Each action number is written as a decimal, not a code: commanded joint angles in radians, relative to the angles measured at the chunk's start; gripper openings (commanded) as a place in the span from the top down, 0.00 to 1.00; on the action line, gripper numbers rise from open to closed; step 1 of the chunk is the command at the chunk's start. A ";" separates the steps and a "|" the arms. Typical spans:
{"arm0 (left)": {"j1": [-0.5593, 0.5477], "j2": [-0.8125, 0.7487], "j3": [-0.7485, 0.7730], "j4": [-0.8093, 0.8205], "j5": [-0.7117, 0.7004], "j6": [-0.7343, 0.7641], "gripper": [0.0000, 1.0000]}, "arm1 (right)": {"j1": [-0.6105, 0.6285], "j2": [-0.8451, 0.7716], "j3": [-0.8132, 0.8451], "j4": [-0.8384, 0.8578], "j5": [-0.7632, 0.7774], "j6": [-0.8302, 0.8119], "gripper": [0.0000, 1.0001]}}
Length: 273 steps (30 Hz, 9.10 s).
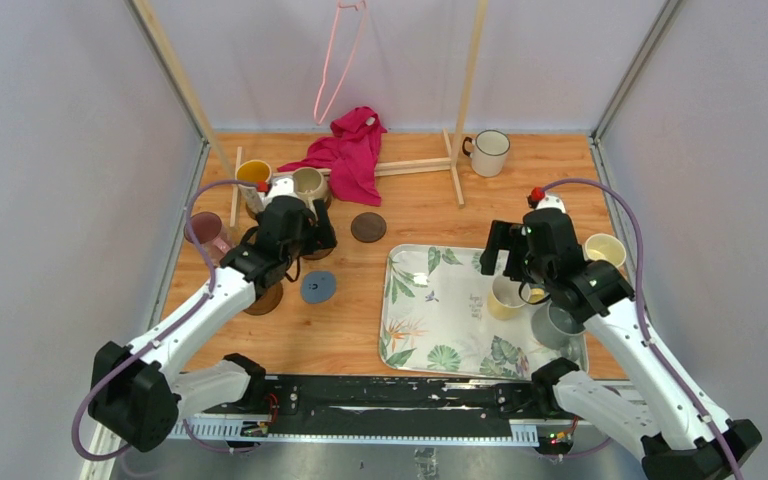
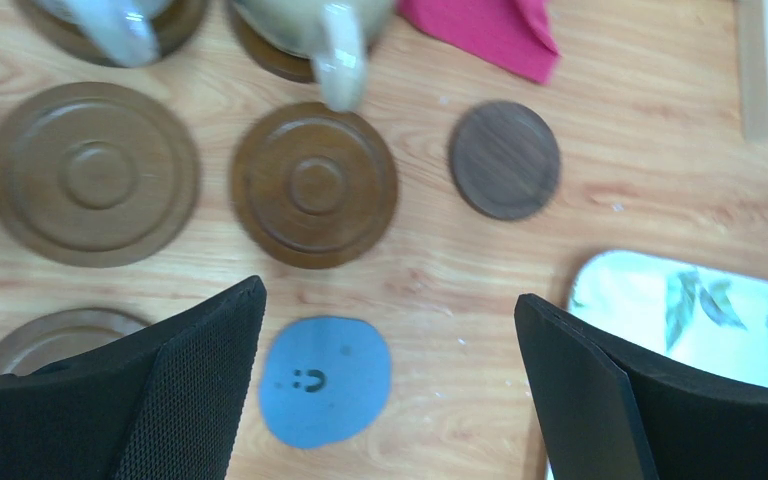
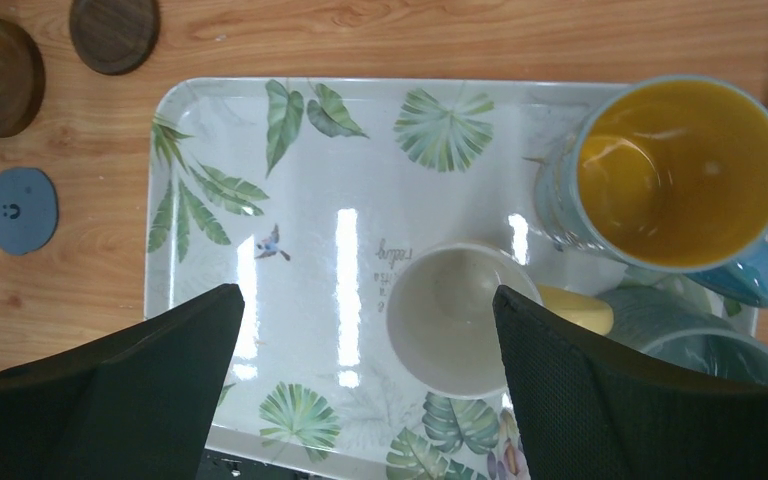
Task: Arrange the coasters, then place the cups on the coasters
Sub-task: Place the cup on the coaster, then pick up the cup from the tray, then place the cup on the coaster.
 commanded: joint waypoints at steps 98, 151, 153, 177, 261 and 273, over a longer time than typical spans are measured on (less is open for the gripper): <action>-0.244 -0.015 0.024 0.047 0.204 0.064 0.00 | 0.445 0.073 -0.313 0.243 0.046 0.464 0.00; -0.727 0.336 0.263 -0.129 -0.274 -0.292 0.00 | 0.341 -0.095 0.000 -0.035 0.476 0.205 0.00; -0.740 0.388 0.301 -0.128 -0.281 -0.315 0.00 | 0.341 -0.113 0.018 -0.046 0.481 0.179 0.00; -0.721 0.749 0.534 -0.189 -0.423 -0.457 0.42 | 0.341 -0.179 0.003 -0.063 0.485 0.143 0.00; 0.186 0.195 0.064 0.005 -0.340 -0.064 1.00 | 0.339 -0.073 -0.004 0.069 0.384 0.025 0.00; 0.218 0.246 0.056 0.030 -0.286 -0.063 1.00 | 0.339 -0.070 -0.011 0.068 0.371 0.036 0.00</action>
